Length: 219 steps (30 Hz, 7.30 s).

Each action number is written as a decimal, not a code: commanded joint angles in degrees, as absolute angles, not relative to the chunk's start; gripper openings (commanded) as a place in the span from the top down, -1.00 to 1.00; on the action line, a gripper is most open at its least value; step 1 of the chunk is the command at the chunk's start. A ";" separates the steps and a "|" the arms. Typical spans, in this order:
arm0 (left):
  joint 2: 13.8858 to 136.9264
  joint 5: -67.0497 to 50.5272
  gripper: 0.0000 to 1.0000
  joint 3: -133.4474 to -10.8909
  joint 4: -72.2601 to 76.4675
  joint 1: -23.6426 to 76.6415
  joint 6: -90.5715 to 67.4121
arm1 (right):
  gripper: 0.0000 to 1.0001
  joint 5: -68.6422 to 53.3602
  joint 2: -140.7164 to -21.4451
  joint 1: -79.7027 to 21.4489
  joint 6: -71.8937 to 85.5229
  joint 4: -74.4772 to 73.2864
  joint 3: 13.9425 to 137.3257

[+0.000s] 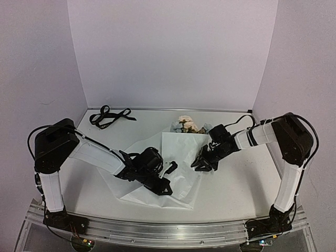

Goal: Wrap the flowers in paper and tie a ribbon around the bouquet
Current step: Press the 2/3-folded wrapping paper at the center of the board, then pick up the two-thirds-folded wrapping paper from the center of the board, then fold the 2/3-folded wrapping paper at the center of the board.

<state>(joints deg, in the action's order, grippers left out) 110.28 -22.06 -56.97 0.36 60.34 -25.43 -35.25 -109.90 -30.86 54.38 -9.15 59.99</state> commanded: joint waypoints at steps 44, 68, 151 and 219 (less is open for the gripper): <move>70.25 -3.24 0.50 -36.49 -17.05 58.18 -52.09 | 0.64 -29.61 -104.86 -56.15 60.08 -6.65 60.15; 77.30 -6.27 0.52 -32.31 0.06 61.27 -64.13 | 0.67 -30.25 -114.00 -57.86 61.78 -3.70 63.01; 55.65 15.01 0.99 -25.15 -11.24 57.79 -71.68 | 0.73 -31.00 -120.74 -59.00 65.78 -2.96 70.45; 98.52 -22.16 1.00 -56.56 8.56 63.11 -34.36 | 0.37 -15.24 -81.33 -55.52 50.88 -6.98 38.51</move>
<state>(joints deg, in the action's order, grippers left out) 96.34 -19.80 -52.74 8.94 62.96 -36.11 -20.62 -87.28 -55.90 54.22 -4.63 39.72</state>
